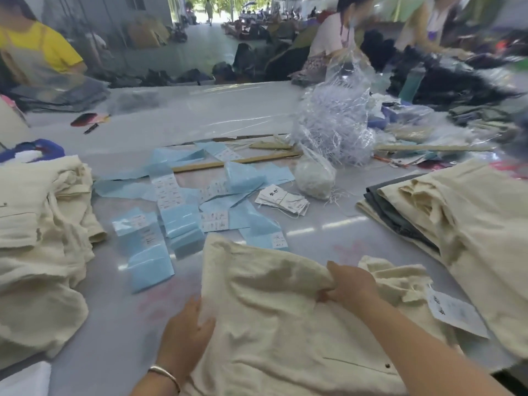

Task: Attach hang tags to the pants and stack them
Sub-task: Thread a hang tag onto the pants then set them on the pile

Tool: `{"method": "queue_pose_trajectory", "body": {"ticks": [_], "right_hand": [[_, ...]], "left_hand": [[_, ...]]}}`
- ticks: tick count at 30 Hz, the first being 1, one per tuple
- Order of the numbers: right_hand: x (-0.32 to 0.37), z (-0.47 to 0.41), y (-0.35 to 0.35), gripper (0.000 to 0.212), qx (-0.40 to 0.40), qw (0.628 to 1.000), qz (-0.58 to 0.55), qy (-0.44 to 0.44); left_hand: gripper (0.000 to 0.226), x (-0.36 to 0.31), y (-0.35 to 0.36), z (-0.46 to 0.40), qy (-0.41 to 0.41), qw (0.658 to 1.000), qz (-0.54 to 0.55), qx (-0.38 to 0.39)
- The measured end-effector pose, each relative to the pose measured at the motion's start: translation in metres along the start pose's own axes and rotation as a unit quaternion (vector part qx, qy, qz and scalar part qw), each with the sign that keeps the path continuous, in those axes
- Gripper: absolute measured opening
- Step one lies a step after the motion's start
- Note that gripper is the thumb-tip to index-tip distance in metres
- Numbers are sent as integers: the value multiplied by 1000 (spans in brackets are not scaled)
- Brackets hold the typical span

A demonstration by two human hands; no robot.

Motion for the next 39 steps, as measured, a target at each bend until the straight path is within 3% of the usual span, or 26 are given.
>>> {"method": "queue_pose_trajectory", "body": {"ticks": [2, 7, 10, 13, 14, 18, 20, 23, 27, 29, 31, 34, 38, 39], "right_hand": [[-17, 23, -10, 60, -38, 999, -18, 20], [-70, 94, -76, 68, -203, 975, -58, 65], [-106, 137, -126, 65, -302, 945, -43, 118], [-134, 169, -162, 63, -423, 899, -8, 114], [-139, 173, -165, 59, -441, 892, -6, 102], [-147, 155, -132, 40, -366, 926, -52, 77], [-137, 150, -117, 28, -411, 911, -37, 21], [-114, 143, -105, 10, -461, 883, -17, -86], [-92, 125, -85, 12, -434, 883, -35, -174], [-85, 117, -75, 15, -416, 885, -45, -205], [-81, 111, -67, 19, -407, 883, -49, -230], [-74, 110, -59, 25, -403, 872, -44, -273], [-68, 115, -61, 38, -394, 861, -62, -315], [-66, 117, -63, 37, -394, 859, -64, -320]], "left_hand": [[31, -28, -8, -1, 54, 998, 19, -18], [17, -129, -10, -2, 182, 978, 92, -39], [26, -189, -12, -2, 242, 957, 138, -74], [16, -238, -7, -12, 288, 941, 155, -92], [14, -249, 0, -16, 301, 938, 155, -72], [18, -260, 56, -8, 306, 937, 148, 79], [23, -248, 80, 8, 304, 933, 151, 122], [10, -218, 102, 22, 208, 936, 182, 216], [27, -178, 111, 27, 52, 891, 213, 399], [33, -151, 108, 21, 6, 886, 179, 429], [34, -124, 100, 10, -57, 898, 148, 410], [24, -109, 87, -13, -150, 894, 212, 365], [33, -111, 63, -69, -169, 928, 272, 191], [31, -117, 61, -81, -169, 915, 321, 178]]}}
Point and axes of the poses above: each hand's wrist, its own z-axis away from the middle knuckle, its own y-axis out of the palm, x = y × z, the point moved 6 cm from there along -z, towards the middle knuckle, and after that the axes turned 6 degrees about -z, right-handed, at the moved point
